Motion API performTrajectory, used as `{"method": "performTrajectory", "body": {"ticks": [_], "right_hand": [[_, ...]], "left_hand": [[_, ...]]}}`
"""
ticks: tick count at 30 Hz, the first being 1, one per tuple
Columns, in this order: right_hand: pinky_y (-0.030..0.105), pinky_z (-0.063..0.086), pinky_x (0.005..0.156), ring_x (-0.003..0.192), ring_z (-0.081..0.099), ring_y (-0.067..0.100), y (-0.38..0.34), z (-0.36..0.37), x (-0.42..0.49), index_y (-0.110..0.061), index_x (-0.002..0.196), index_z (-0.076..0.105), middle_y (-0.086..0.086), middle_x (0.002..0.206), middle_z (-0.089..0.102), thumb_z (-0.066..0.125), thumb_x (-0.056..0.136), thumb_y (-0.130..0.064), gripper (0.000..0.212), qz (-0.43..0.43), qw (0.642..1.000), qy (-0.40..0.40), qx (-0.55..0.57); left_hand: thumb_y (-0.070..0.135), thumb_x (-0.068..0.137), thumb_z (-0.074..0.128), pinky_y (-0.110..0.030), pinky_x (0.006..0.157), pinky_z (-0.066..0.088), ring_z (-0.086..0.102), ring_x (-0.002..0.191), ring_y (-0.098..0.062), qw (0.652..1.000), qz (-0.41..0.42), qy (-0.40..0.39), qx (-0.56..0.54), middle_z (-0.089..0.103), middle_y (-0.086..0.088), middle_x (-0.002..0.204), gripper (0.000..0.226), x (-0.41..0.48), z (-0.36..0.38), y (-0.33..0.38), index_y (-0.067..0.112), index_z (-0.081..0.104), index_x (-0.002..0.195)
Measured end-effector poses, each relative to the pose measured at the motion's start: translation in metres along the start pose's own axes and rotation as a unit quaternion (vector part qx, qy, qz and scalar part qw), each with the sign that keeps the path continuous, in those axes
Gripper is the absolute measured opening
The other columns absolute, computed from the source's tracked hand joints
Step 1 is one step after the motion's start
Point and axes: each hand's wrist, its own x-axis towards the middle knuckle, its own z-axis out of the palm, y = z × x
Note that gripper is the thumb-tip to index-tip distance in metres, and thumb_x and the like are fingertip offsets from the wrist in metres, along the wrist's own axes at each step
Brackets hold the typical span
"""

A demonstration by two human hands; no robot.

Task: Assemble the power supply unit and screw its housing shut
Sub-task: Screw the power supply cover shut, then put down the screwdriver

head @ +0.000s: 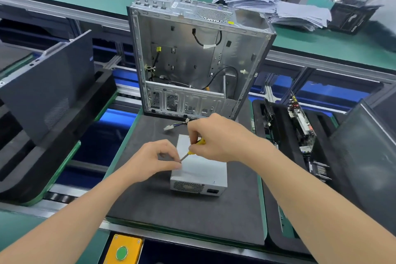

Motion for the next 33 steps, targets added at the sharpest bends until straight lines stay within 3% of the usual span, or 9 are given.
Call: {"method": "performTrajectory", "body": {"ticks": [6, 10, 13, 17, 23, 26, 28, 30, 33], "right_hand": [[0.035, 0.045, 0.064, 0.086, 0.061, 0.024, 0.031, 0.022, -0.016, -0.03, 0.111, 0.064, -0.002, 0.094, 0.057, 0.059, 0.099, -0.043, 0.018, 0.096, 0.995, -0.032, -0.018], [0.039, 0.055, 0.074, 0.081, 0.064, 0.017, 0.04, 0.047, -0.03, -0.024, 0.1, 0.07, -0.004, 0.096, 0.069, 0.061, 0.099, -0.039, 0.017, 0.118, 0.988, -0.013, 0.103], [0.038, 0.055, 0.071, 0.072, 0.065, 0.014, 0.036, 0.067, -0.031, -0.026, 0.095, 0.069, -0.003, 0.093, 0.069, 0.066, 0.096, -0.037, 0.012, 0.164, 0.967, 0.022, 0.194], [0.034, 0.056, 0.069, 0.066, 0.062, 0.009, 0.033, 0.089, -0.027, -0.032, 0.089, 0.069, -0.007, 0.081, 0.069, 0.069, 0.092, -0.035, 0.005, 0.215, 0.941, 0.06, 0.253], [0.027, 0.056, 0.07, 0.062, 0.065, -0.001, 0.011, 0.102, -0.01, -0.028, 0.086, 0.07, -0.009, 0.068, 0.075, 0.073, 0.088, -0.036, 0.009, 0.204, 0.897, 0.084, 0.383], [0.038, 0.064, 0.075, 0.071, 0.073, 0.011, -0.006, 0.104, 0.002, -0.025, 0.086, 0.074, -0.006, 0.075, 0.077, 0.078, 0.085, -0.034, 0.011, 0.19, 0.87, 0.092, 0.446], [0.041, 0.066, 0.067, 0.068, 0.076, 0.017, -0.023, 0.105, 0.009, -0.02, 0.09, 0.074, -0.002, 0.074, 0.077, 0.079, 0.085, -0.03, 0.012, 0.163, 0.853, 0.081, 0.489], [0.036, 0.065, 0.058, 0.064, 0.077, 0.02, -0.045, 0.11, 0.015, -0.015, 0.101, 0.07, 0.002, 0.072, 0.077, 0.078, 0.087, -0.023, 0.018, 0.14, 0.835, 0.053, 0.529], [0.036, 0.066, 0.061, 0.064, 0.078, 0.021, -0.086, 0.13, 0.023, -0.017, 0.111, 0.065, 0.006, 0.078, 0.078, 0.08, 0.087, -0.021, 0.029, 0.133, 0.813, -0.001, 0.566]], "left_hand": [[0.021, 0.088, 0.082, -0.027, 0.083, 0.049, 0.067, 0.085, -0.011, 0.991, -0.068, 0.061, -0.1, 0.074, 0.005, 0.097, 0.004, 0.011, 0.01, -0.004, 0.024, 0.08, 0.086], [0.024, 0.091, 0.079, -0.031, 0.083, 0.053, 0.069, 0.085, -0.018, 0.976, -0.092, 0.112, -0.16, 0.077, 0.004, 0.095, 0.004, 0.019, 0.018, -0.003, 0.027, 0.08, 0.088], [0.03, 0.093, 0.076, -0.028, 0.074, 0.048, 0.059, 0.07, -0.009, 0.968, -0.098, 0.122, -0.198, 0.075, 0.001, 0.085, 0.005, 0.024, 0.02, -0.002, 0.028, 0.08, 0.091], [0.03, 0.1, 0.068, -0.027, 0.067, 0.046, 0.057, 0.072, -0.012, 0.955, -0.096, 0.148, -0.24, 0.075, 0.0, 0.09, 0.013, 0.028, 0.02, 0.001, 0.032, 0.081, 0.102], [0.033, 0.103, 0.062, -0.029, 0.064, 0.044, 0.057, 0.071, -0.014, 0.949, -0.111, 0.163, -0.245, 0.072, -0.001, 0.084, 0.017, 0.014, 0.025, -0.002, 0.026, 0.077, 0.102], [0.047, 0.093, 0.064, -0.031, 0.066, 0.044, 0.057, 0.074, -0.017, 0.951, -0.11, 0.155, -0.242, 0.072, -0.01, 0.087, 0.026, -0.007, 0.024, 0.002, 0.025, 0.078, 0.097], [0.05, 0.091, 0.064, -0.034, 0.069, 0.045, 0.057, 0.076, -0.02, 0.95, -0.11, 0.162, -0.243, 0.071, -0.01, 0.086, 0.031, -0.026, 0.021, 0.005, 0.021, 0.077, 0.096], [0.043, 0.095, 0.066, -0.037, 0.07, 0.047, 0.061, 0.077, -0.022, 0.942, -0.118, 0.195, -0.246, 0.071, -0.007, 0.086, 0.028, -0.049, 0.015, 0.005, 0.017, 0.076, 0.097], [0.026, 0.1, 0.068, -0.032, 0.067, 0.053, 0.065, 0.078, -0.019, 0.929, -0.146, 0.263, -0.214, 0.072, -0.001, 0.088, 0.013, -0.095, 0.002, 0.0, 0.017, 0.076, 0.097]]}}
